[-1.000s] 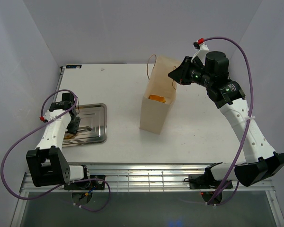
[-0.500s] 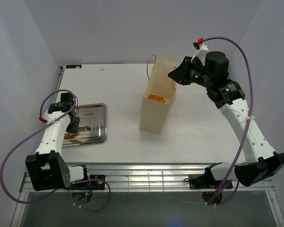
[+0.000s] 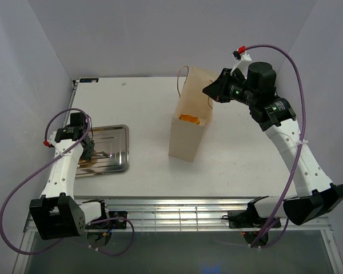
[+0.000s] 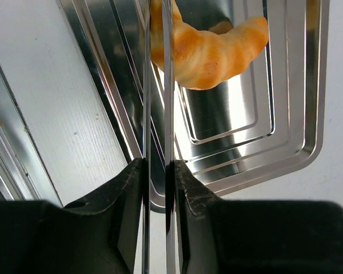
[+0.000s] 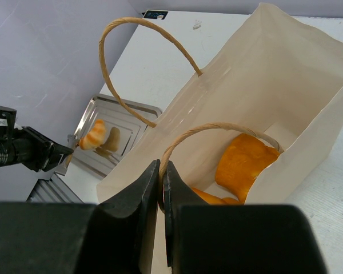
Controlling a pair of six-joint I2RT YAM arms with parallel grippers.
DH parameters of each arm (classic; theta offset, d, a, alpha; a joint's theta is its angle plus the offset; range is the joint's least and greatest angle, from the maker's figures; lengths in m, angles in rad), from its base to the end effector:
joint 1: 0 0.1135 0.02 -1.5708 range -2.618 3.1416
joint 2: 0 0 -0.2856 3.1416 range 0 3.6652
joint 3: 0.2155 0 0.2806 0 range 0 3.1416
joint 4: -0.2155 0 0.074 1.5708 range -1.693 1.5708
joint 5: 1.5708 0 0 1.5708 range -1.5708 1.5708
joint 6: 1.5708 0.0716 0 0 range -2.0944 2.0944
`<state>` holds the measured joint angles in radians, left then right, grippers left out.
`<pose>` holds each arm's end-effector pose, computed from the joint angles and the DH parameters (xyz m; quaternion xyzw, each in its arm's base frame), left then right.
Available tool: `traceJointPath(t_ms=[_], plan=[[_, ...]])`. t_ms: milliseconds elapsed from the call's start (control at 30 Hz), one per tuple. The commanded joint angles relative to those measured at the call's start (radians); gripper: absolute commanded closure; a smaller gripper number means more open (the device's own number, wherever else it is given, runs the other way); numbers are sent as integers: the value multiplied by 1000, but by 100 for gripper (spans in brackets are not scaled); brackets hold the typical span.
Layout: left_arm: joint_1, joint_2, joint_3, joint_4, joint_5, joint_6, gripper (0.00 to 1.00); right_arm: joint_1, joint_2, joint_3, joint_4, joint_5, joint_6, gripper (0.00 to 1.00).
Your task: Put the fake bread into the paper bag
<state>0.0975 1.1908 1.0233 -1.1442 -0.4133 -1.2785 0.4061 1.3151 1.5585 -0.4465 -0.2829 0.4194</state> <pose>0.2262 0.0510 0.2573 -0.6367 0.7329 0.0986 0.2183 0.3037 0.1523 0.4853 -0.0840 0.7680 0.3510 0.5291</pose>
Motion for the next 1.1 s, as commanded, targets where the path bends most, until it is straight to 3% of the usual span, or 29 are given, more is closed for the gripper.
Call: traceJointPath(t_ms=[0,500,1067], plan=[[8,-51,40,11,-48,18,100,3,-28,15,20,-1,2,88],[7,-114,63,12,-38,60,100,7,-31,18,12,11,4,88],[7,-273,161,153,131,267,100,7,-30,6,32,13,4,88]])
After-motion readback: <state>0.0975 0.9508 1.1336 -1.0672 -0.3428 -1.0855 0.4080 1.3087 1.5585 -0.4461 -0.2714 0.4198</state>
